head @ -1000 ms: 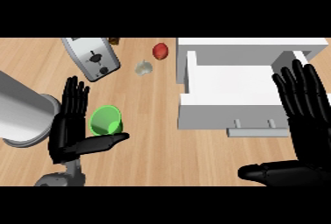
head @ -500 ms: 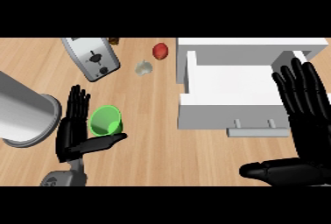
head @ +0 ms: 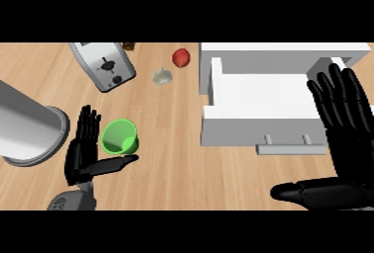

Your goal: Pick up the cup, place it into the drawer and close the drawer

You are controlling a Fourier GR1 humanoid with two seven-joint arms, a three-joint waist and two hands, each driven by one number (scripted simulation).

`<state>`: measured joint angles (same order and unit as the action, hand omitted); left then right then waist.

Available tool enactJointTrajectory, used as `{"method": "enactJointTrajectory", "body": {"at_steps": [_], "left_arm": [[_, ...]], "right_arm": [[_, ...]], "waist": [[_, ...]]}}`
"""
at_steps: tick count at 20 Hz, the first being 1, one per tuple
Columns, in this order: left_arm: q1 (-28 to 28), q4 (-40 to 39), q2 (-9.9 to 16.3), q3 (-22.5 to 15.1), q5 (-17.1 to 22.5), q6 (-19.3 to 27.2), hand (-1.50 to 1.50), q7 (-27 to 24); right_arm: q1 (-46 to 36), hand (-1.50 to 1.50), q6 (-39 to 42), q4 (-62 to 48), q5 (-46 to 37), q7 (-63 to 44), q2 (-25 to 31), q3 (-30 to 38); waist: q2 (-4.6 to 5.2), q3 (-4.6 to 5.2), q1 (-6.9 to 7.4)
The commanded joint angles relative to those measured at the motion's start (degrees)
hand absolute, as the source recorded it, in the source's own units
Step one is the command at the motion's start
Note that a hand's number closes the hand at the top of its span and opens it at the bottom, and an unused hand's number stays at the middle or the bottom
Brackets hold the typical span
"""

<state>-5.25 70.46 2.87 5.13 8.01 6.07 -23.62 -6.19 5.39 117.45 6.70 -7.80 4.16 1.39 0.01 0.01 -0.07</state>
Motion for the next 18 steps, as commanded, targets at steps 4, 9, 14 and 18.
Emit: {"method": "enactJointTrajectory", "body": {"at_steps": [4,9,14,18], "left_arm": [[-2.0,-10.9,-1.8,1.4,-0.1,-0.4,-1.5,-8.9],[-7.3,-19.9,-0.1,5.0,1.3,-1.0,-1.5,-14.0],[-8.8,-30.2,2.1,6.9,2.1,-5.7,-1.5,-20.3],[-7.7,-27.1,2.3,5.4,1.5,-4.2,-1.5,-18.9]], "right_arm": [[-0.1,-1.5,0.1,2.3,1.4,-1.9,0.9,2.0],[1.0,-1.5,0.5,-1.8,-1.2,3.0,-1.5,-1.3],[2.2,-1.5,2.8,0.9,2.2,0.2,1.2,2.0],[-0.1,-1.5,0.1,3.3,0.2,-3.1,-0.3,-0.3]], "waist": [[0.0,0.0,-0.05],[0.04,0.01,-0.1],[0.08,0.02,-0.29],[0.0,0.0,-0.05]]}}
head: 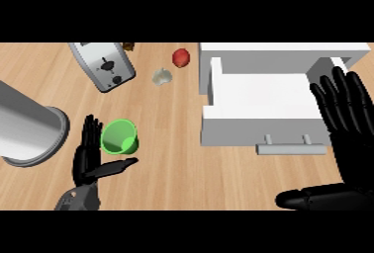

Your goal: Pick up the cup, place it into the drawer and close the drawer

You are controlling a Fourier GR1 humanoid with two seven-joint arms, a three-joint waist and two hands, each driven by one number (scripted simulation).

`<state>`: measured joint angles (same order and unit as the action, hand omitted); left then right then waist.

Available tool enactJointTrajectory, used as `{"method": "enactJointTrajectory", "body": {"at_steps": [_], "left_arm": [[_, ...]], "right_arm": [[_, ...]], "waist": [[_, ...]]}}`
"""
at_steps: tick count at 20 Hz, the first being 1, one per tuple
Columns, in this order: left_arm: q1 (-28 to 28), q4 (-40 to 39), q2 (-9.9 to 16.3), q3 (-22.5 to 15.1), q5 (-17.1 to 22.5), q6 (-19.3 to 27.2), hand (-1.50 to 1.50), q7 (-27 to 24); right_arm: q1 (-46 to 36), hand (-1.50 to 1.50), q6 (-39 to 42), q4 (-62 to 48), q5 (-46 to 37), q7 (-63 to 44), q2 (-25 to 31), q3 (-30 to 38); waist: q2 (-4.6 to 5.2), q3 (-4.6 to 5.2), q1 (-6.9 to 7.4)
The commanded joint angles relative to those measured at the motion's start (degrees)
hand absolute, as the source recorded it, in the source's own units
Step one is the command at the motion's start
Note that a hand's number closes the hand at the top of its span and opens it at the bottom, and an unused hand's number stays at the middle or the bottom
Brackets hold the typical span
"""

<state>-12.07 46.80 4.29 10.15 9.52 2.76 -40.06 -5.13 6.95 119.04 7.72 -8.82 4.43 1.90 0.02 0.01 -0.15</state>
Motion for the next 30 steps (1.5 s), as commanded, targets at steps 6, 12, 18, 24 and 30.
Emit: {"method": "enactJointTrajectory", "body": {"at_steps": [6,12,18,24,30], "left_arm": [[-9.5,-17.5,1.5,2.7,0.1,-2.0,-1.5,-8.1],[-8.5,-16.2,1.9,2.8,1.7,-4.3,-1.5,-9.0],[-12.3,-25.6,3.3,4.9,3.3,-9.4,-1.5,-12.3],[-15.2,-26.7,2.4,4.6,4.2,-14.3,-1.5,-11.9],[-13.8,-29.1,1.8,4.1,4.0,-20.0,1.5,-17.0]], "right_arm": [[2.6,-1.5,-0.1,2.7,0.3,0.2,-1.0,-0.4],[-1.8,-1.5,0.3,3.9,3.8,-5.6,1.8,3.0],[2.3,-1.5,0.2,4.9,0.7,-3.0,-1.0,-1.6],[-1.0,-1.5,-2.0,0.2,-3.6,-0.5,-2.5,-3.1],[0.1,-1.5,1.8,-1.4,0.1,0.5,0.0,-0.6]], "waist": [[0.09,0.04,-0.4],[0.03,0.02,-0.14],[0.12,0.05,-0.45],[0.17,0.06,-0.34],[0.19,0.04,-0.41]]}}
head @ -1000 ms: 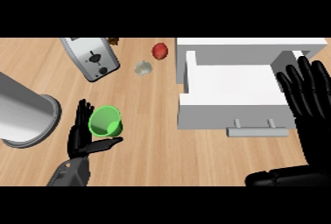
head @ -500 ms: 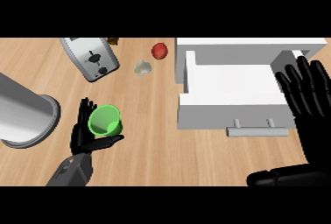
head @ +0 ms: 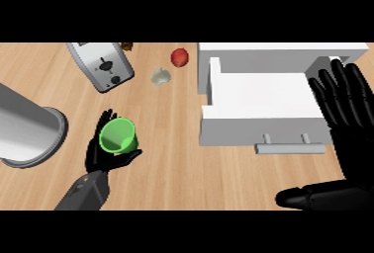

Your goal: Pick up the cup, place it into the drawer and close the drawer

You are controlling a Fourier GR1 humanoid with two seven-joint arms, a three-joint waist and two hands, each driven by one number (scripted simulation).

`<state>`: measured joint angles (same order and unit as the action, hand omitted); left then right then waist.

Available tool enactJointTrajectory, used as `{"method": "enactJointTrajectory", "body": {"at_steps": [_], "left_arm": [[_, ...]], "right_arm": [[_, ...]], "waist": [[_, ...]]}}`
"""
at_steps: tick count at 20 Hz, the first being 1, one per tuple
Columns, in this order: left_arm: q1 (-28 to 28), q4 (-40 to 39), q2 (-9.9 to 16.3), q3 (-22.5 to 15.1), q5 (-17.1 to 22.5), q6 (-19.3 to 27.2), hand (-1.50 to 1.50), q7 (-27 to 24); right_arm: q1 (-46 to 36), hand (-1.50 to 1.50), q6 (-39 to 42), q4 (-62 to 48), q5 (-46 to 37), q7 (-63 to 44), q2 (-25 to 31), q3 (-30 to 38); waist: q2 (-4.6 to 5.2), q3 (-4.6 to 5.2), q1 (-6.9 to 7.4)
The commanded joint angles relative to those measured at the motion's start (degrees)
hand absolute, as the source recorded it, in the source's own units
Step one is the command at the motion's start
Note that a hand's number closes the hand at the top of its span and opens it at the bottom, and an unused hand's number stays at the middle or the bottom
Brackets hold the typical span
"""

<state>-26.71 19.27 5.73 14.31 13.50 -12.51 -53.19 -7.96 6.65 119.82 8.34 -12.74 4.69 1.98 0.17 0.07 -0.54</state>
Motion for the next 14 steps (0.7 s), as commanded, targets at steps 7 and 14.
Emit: {"method": "enactJointTrajectory", "body": {"at_steps": [7,14], "left_arm": [[0.6,-0.2,0.2,-1.0,-1.2,-3.1,1.5,-7.7],[4.6,2.4,3.7,-0.4,-0.5,-6.3,1.5,-8.7]], "right_arm": [[4.5,-1.5,0.1,2.1,-1.7,2.6,-1.5,-1.8],[3.9,-1.5,2.5,2.0,3.0,1.5,2.2,4.0]], "waist": [[-0.03,-0.02,0.01],[-0.12,-0.05,0.22]]}}
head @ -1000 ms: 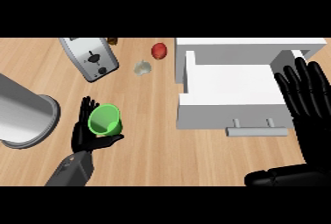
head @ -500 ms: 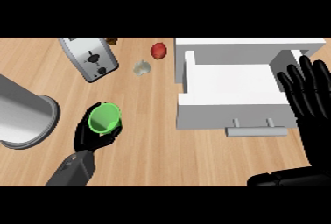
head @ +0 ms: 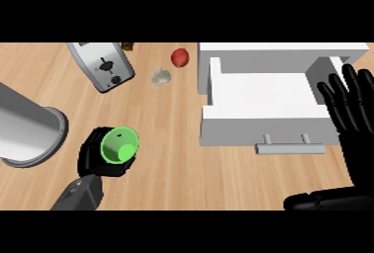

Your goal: Pick up the cup, place it into the drawer and close the drawer

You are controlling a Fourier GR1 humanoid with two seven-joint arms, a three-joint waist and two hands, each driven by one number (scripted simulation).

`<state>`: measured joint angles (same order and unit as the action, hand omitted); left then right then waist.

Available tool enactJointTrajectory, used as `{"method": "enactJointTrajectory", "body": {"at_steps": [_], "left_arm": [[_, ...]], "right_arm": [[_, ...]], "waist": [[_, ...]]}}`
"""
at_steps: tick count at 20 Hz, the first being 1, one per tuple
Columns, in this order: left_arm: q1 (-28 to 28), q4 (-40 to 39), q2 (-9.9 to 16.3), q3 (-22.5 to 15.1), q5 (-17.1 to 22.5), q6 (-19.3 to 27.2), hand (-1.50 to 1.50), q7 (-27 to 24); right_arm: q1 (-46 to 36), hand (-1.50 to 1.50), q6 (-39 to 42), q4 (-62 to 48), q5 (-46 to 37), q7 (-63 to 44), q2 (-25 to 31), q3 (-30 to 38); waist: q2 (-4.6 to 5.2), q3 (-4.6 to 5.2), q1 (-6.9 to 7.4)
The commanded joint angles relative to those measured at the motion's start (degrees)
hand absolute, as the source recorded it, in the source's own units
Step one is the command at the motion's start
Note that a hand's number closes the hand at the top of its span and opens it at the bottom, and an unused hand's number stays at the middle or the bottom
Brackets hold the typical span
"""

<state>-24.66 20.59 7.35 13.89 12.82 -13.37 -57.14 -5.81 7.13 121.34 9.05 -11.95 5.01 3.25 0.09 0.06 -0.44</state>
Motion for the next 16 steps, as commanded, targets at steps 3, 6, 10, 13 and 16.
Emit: {"method": "enactJointTrajectory", "body": {"at_steps": [3,6,10,13,16], "left_arm": [[3.7,6.9,0.3,-0.4,0.5,0.3,1.5,-4.5],[5.9,9.8,0.5,-0.7,0.8,-1.9,1.5,-5.7],[6.8,17.2,0.8,-2.1,1.9,-4.9,1.5,-2.4],[6.0,22.0,0.3,-4.3,1.4,-4.1,1.5,1.1],[7.5,33.0,-0.4,-8.1,1.3,-2.9,1.5,9.9]], "right_arm": [[-1.0,-1.5,-0.3,0.2,0.7,-1.6,0.4,0.6],[3.4,-1.5,1.1,1.9,1.8,-0.2,0.4,1.2],[1.2,-1.5,0.2,-1.1,-1.2,1.5,-0.4,-0.2],[3.2,-1.5,-0.1,-0.1,-3.3,3.0,-1.9,-2.4],[0.9,-1.5,-0.4,-0.4,-0.7,-0.2,-0.6,-0.2]], "waist": [[-0.18,-0.06,0.6],[-0.23,-0.06,0.48],[-0.35,-0.1,1.14],[-0.31,-0.09,0.88],[-0.53,-0.15,1.34]]}}
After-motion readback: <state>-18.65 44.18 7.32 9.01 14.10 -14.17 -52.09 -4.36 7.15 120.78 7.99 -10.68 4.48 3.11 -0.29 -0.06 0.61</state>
